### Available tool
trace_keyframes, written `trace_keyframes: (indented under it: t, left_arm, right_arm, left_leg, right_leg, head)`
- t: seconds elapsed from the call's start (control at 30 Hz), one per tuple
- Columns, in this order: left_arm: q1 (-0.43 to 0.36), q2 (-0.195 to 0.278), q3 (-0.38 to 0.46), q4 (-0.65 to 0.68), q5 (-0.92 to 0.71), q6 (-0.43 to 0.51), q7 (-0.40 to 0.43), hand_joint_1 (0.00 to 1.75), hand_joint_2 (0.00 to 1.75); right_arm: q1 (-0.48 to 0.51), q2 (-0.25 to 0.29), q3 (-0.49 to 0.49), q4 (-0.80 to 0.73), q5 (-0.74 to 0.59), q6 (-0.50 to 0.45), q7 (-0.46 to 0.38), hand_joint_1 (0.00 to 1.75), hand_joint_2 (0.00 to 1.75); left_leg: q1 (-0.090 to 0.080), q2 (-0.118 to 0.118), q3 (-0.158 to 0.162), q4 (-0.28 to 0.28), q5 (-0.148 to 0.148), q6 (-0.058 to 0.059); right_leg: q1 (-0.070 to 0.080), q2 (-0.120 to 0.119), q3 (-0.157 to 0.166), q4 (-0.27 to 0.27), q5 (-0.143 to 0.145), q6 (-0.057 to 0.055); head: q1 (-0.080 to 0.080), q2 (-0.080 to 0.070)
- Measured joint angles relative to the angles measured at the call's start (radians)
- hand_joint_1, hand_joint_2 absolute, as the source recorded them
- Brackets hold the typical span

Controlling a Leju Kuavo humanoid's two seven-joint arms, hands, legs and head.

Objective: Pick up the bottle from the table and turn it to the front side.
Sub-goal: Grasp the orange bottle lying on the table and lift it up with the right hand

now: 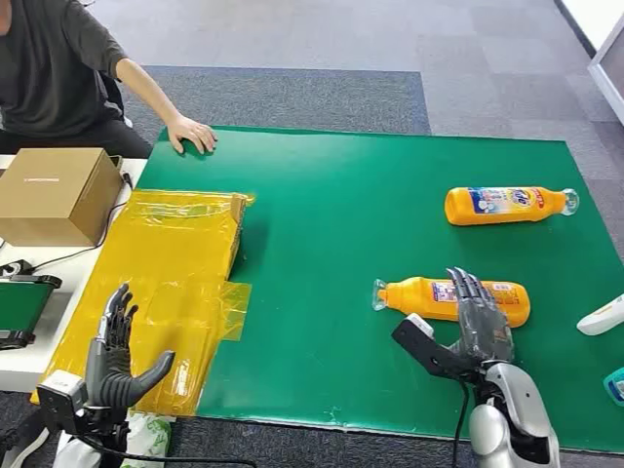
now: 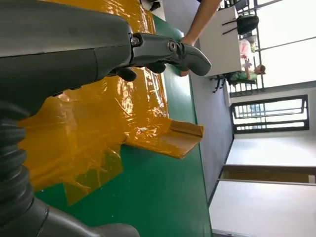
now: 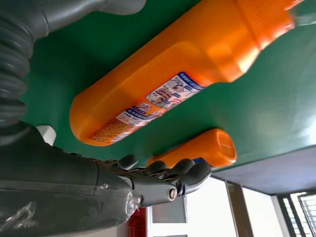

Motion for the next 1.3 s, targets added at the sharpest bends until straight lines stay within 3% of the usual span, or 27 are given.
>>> trace_keyframes:
  t: [0.47, 0.57, 0.7, 0.9, 1.1, 1.3]
  left_arm:
    - [-0.033, 0.056, -0.061, 0.059, 0.043, 0.036, 0.000, 0.00, 1.75]
    - [-0.035, 0.062, -0.070, 0.067, 0.047, 0.040, 0.000, 0.00, 1.75]
    - [-0.038, 0.071, -0.075, 0.077, 0.054, 0.043, 0.000, 0.00, 1.75]
    - [-0.042, 0.085, -0.078, 0.087, 0.065, 0.052, 0.000, 0.00, 1.75]
    - [-0.035, 0.093, -0.077, 0.087, 0.074, 0.052, 0.000, 0.00, 1.75]
    - [-0.029, 0.093, -0.088, 0.087, 0.049, 0.044, 0.000, 0.00, 1.75]
  right_arm:
    - [-0.239, -0.163, -0.010, 0.356, 0.132, 0.073, 0.076, 0.00, 1.75]
    - [-0.266, -0.182, -0.010, 0.405, 0.147, 0.092, 0.083, 0.10, 1.75]
    - [-0.298, -0.203, -0.010, 0.460, 0.143, 0.130, 0.068, 1.75, 1.75]
    - [-0.303, -0.223, -0.005, 0.486, 0.080, 0.132, -0.020, 1.75, 1.75]
    - [-0.214, -0.224, 0.021, 0.371, -0.064, 0.118, -0.108, 1.75, 1.75]
    - [-0.110, -0.159, 0.086, 0.202, -0.187, 0.061, -0.142, 1.75, 1.75]
  left_leg:
    - [0.000, 0.000, 0.000, 0.000, 0.001, 0.000]
    - [0.000, 0.000, 0.000, 0.000, 0.001, 0.000]
    - [0.000, 0.000, 0.000, 0.000, 0.001, 0.000]
    - [0.000, 0.000, 0.000, 0.000, 0.001, 0.001]
    - [0.000, 0.000, 0.000, 0.000, 0.001, 0.000]
    - [0.000, -0.001, -0.001, 0.000, 0.001, 0.000]
  right_leg:
    - [0.000, 0.000, 0.000, 0.000, 0.002, 0.001]
    - [0.000, 0.000, 0.000, 0.000, 0.002, 0.001]
    - [0.000, 0.000, 0.000, 0.000, 0.002, 0.001]
    - [0.000, 0.000, 0.000, 0.000, 0.002, 0.001]
    - [0.000, 0.000, 0.001, 0.000, 0.002, 0.001]
    - [0.001, 0.000, -0.001, 0.000, 0.001, 0.001]
  head:
    - [0.000, 0.000]
    - [0.000, 0.000]
    - [0.000, 0.000]
    - [0.000, 0.000]
    - [0.000, 0.000]
    - [0.000, 0.000]
